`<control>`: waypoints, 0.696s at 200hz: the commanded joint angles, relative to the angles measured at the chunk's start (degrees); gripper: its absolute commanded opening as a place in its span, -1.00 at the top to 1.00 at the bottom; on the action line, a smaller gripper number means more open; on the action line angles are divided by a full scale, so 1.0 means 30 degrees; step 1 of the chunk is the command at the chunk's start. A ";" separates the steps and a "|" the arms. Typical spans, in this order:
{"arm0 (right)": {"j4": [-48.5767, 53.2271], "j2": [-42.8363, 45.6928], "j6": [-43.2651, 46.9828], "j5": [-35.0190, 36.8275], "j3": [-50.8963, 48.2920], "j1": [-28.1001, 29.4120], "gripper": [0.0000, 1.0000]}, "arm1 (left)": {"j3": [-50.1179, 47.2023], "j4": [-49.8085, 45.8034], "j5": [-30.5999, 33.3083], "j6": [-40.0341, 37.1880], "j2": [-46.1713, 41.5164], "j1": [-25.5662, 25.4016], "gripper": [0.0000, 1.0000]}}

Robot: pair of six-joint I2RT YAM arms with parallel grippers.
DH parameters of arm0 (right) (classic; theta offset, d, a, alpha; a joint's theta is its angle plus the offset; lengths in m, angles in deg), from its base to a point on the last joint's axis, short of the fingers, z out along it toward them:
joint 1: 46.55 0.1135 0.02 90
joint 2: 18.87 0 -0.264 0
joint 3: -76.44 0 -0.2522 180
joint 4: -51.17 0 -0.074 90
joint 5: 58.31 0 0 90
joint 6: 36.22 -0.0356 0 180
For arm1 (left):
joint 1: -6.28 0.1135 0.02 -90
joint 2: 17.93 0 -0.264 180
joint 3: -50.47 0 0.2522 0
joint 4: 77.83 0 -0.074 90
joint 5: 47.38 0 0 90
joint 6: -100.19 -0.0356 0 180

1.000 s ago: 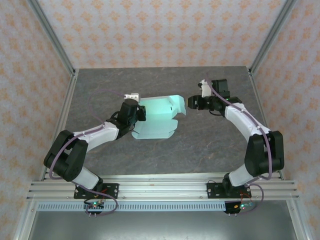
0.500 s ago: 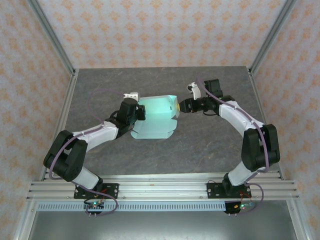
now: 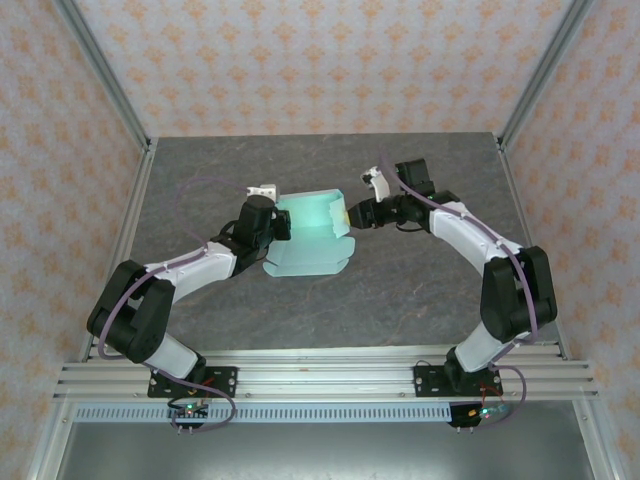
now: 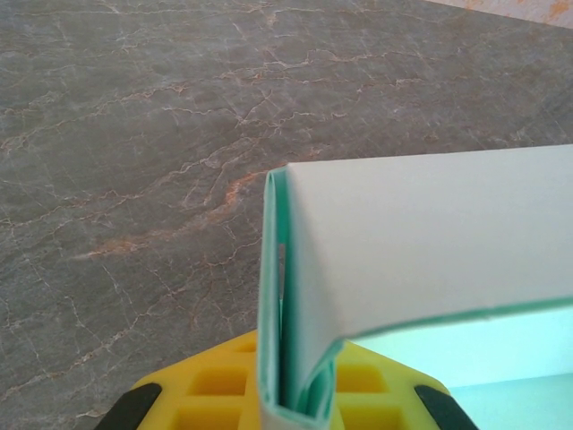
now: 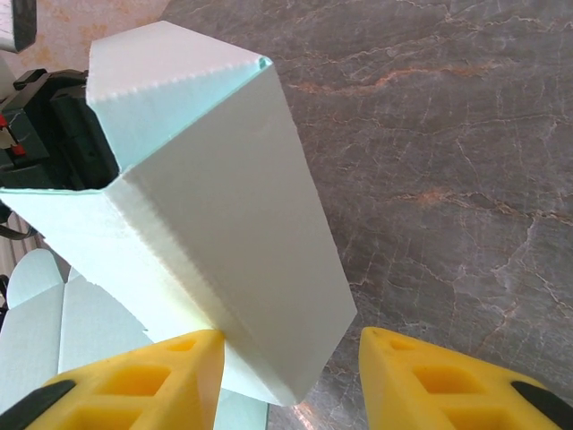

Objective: Fold the paper box

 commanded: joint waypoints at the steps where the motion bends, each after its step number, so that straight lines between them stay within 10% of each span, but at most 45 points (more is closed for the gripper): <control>1: -0.0836 -0.0073 0.0206 0.0635 0.0773 0.0572 0.11 | 0.0693 0.0192 -0.0983 -0.0039 -0.0659 -0.0150 1.00; 139: -0.1192 0.0134 0.0104 0.2691 0.0960 0.1984 -0.09 | 0.0583 0.0135 -0.1042 -0.0042 -0.0956 -0.0334 1.00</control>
